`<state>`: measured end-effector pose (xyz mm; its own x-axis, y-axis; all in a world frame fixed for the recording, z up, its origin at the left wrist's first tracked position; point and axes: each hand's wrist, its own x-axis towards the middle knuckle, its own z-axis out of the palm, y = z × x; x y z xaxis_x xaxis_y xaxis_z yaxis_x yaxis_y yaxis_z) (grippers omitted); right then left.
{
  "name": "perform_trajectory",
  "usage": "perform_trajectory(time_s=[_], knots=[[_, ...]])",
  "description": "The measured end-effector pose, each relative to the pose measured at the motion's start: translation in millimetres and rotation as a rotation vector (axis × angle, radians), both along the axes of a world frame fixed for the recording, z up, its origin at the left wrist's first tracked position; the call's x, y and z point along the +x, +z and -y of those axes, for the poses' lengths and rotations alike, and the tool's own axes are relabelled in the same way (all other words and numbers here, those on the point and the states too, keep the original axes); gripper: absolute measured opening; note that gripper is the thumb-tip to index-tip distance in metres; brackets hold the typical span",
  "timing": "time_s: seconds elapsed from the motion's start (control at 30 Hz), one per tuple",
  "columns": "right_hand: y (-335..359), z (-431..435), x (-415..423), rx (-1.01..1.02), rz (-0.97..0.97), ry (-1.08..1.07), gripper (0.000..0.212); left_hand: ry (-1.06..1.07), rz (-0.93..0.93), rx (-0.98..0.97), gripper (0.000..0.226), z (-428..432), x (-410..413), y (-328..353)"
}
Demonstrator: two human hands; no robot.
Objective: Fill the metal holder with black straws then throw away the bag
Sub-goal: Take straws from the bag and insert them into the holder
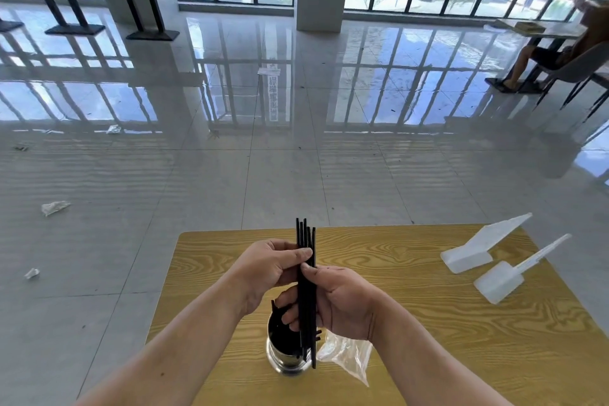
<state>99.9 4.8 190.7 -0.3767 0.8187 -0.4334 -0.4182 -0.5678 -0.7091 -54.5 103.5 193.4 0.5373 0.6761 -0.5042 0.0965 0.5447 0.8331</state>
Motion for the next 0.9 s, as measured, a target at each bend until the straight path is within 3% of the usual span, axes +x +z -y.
perform_trajectory(time_s=[0.2, 0.37, 0.47, 0.7, 0.9], knots=[[1.1, 1.0, 1.5, 0.003, 0.022, 0.046, 0.055, -0.029, 0.065, -0.07, 0.019, 0.8, 0.2, 0.7], [2.5, 0.0, 4.7, 0.01, 0.05, 0.025, 0.043, -0.059, 0.109, -0.13, 0.032, 0.3, 0.7, 4.4], [3.3, -0.6, 3.5, 0.016, 0.08, -0.009, 0.036, -0.063, 0.089, -0.1, 0.031, -0.1, 1.1, 4.1], [1.7, 0.0, 0.1, -0.021, 0.047, -0.124, 0.049, 0.008, 0.011, 0.021, 0.032, -5.9, 4.0, 1.3], [1.4, -0.5, -0.5, -0.033, -0.009, -0.123, 0.037, -0.022, -0.031, 0.041, 0.021, -5.3, 5.3, 2.3]])
